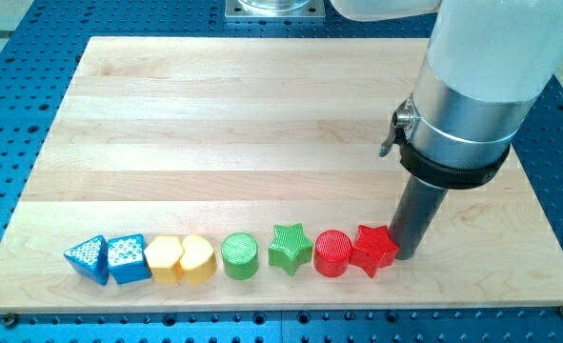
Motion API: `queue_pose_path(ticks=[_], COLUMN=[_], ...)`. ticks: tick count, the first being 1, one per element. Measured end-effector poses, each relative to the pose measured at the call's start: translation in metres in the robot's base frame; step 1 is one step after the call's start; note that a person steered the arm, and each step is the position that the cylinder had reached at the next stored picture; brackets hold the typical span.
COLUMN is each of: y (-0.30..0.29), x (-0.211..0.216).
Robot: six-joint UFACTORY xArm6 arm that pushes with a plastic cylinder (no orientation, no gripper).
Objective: Push the red star into the red circle
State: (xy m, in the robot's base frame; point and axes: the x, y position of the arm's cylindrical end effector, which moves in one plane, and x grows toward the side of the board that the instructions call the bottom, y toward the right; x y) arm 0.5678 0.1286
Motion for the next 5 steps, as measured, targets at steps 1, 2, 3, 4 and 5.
queue_pose_path(ticks=[1,2,3,4,5], y=[0.015,0.029,0.028,-0.002,-0.037], x=[0.018,0.047,0.051,0.050,0.050])
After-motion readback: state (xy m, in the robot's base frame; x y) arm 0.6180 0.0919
